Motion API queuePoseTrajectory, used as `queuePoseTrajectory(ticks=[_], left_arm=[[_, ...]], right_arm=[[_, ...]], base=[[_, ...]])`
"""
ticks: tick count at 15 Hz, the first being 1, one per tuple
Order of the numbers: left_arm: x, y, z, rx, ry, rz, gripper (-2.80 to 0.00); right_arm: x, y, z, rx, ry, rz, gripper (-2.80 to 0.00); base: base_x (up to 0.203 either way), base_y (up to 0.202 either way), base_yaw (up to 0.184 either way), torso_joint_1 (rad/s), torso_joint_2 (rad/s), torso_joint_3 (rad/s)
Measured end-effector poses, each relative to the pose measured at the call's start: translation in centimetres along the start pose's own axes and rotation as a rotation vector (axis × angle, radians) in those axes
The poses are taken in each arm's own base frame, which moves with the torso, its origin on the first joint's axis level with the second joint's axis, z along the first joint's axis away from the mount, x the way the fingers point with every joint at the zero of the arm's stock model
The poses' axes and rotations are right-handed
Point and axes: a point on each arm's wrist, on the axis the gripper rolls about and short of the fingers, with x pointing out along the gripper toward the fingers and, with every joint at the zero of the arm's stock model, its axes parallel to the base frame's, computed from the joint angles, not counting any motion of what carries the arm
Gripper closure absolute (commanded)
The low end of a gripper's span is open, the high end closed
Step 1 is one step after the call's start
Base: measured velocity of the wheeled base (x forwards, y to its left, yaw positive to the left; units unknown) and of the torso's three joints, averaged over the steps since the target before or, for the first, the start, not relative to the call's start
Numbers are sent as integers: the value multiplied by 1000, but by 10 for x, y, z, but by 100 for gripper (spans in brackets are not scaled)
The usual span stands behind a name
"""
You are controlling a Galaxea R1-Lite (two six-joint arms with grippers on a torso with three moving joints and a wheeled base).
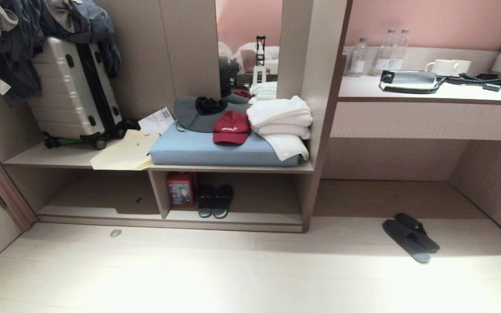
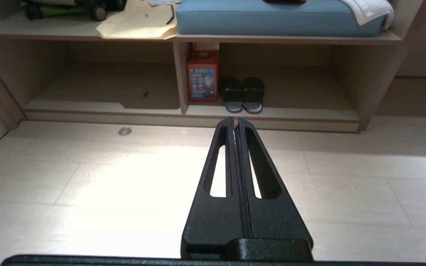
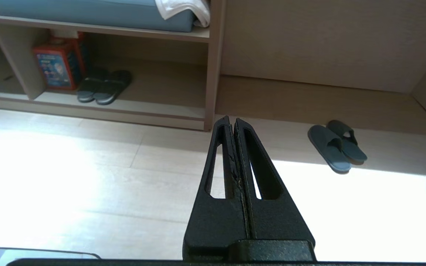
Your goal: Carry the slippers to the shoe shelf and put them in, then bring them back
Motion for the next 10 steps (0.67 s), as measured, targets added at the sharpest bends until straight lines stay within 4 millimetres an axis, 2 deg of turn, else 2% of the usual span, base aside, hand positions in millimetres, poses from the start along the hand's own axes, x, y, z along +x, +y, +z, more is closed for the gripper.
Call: queuePoseTrajectory(ticks=[10], left_arm=[[0, 0, 0, 0, 0, 0, 0]], right_arm=[[0, 0, 0, 0, 1, 0, 0]], base=[[-196, 0, 0, 2, 1, 3]])
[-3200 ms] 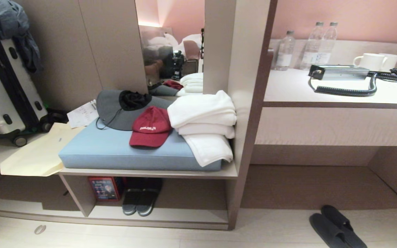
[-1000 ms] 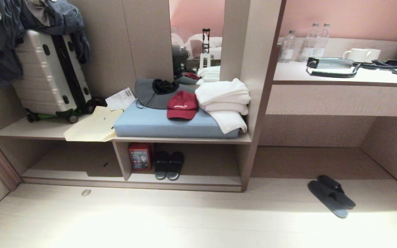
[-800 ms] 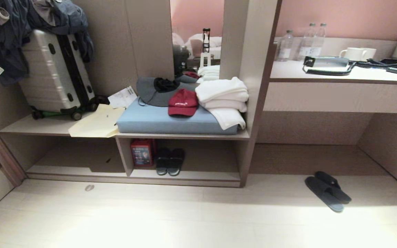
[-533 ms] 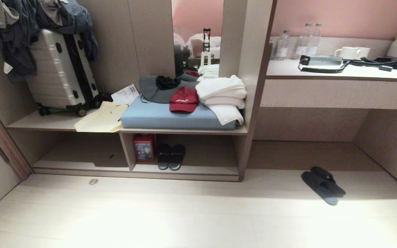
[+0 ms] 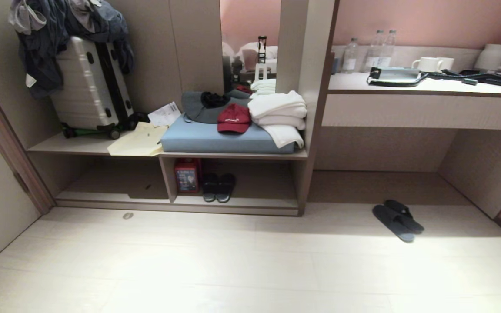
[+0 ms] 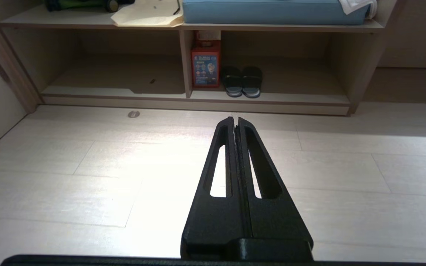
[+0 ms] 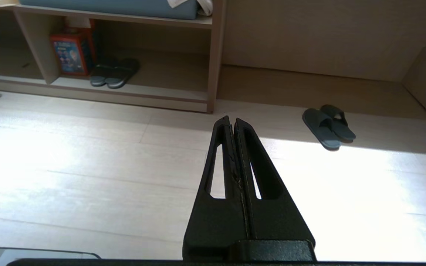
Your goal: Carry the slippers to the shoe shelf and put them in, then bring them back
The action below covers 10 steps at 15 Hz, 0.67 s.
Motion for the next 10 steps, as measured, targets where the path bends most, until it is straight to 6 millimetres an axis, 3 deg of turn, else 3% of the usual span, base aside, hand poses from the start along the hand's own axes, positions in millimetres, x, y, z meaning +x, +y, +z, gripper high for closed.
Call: queuePoseTrajectory(ticks=[10], left_arm=[[0, 0, 0, 0, 1, 0, 0]], right_arm=[[0, 0, 0, 0, 0, 0, 0]], base=[[-194, 0, 2, 2, 3, 3]])
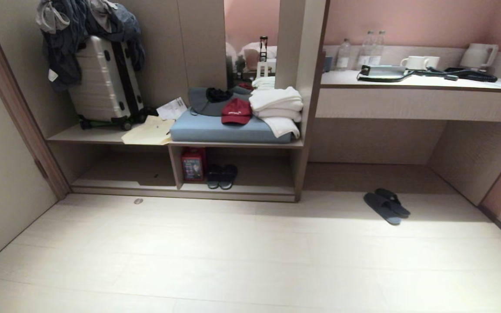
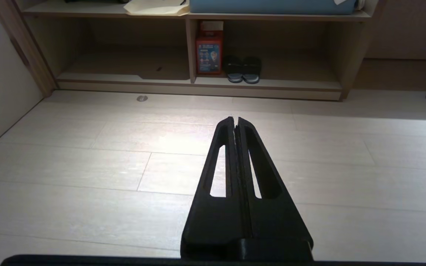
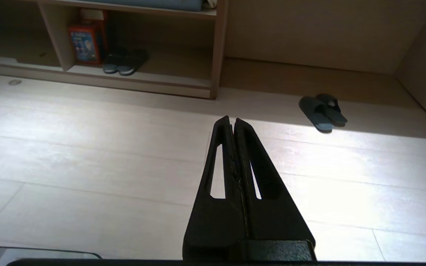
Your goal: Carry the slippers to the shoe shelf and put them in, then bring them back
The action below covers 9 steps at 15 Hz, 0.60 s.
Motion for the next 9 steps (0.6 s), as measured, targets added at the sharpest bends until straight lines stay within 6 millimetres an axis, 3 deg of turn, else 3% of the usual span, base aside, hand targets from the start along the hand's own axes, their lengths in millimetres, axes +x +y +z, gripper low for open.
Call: queuePoseTrajectory(ticks=[9], left_arm=[[0, 0, 0, 0, -1, 0, 0]], right_arm=[[0, 0, 0, 0, 0, 0, 0]], base=[[-198, 0, 1, 3, 2, 3]])
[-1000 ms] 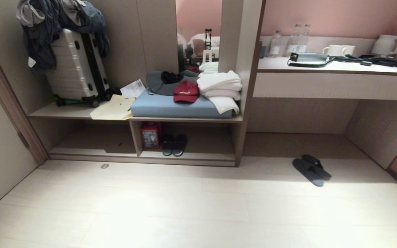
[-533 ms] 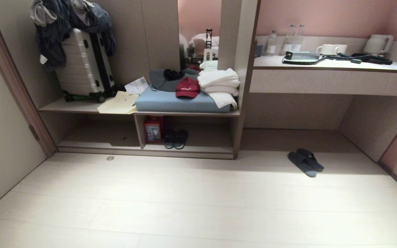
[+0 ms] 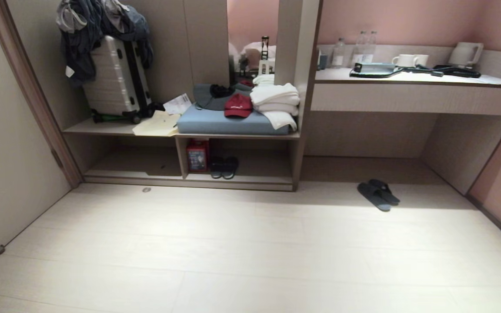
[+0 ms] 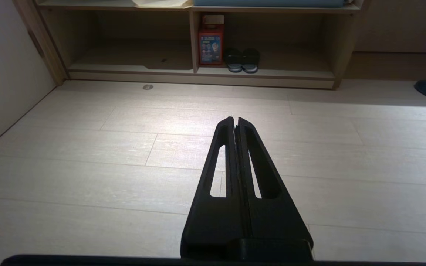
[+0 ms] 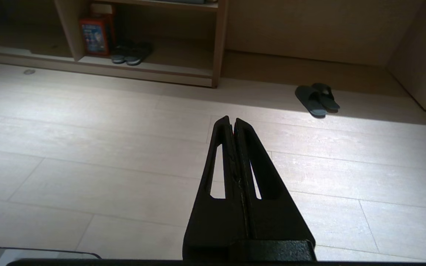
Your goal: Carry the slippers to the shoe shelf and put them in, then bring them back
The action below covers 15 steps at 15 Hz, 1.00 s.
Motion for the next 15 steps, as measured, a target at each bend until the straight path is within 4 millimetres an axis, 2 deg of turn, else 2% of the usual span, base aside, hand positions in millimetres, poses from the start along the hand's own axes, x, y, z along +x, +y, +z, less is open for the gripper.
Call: queuePoseTrajectory(ticks=[15], left_arm=[[0, 0, 0, 0, 0, 2, 0]], right_arm=[[0, 0, 0, 0, 0, 0, 0]], base=[[-197, 0, 2, 2, 1, 4]])
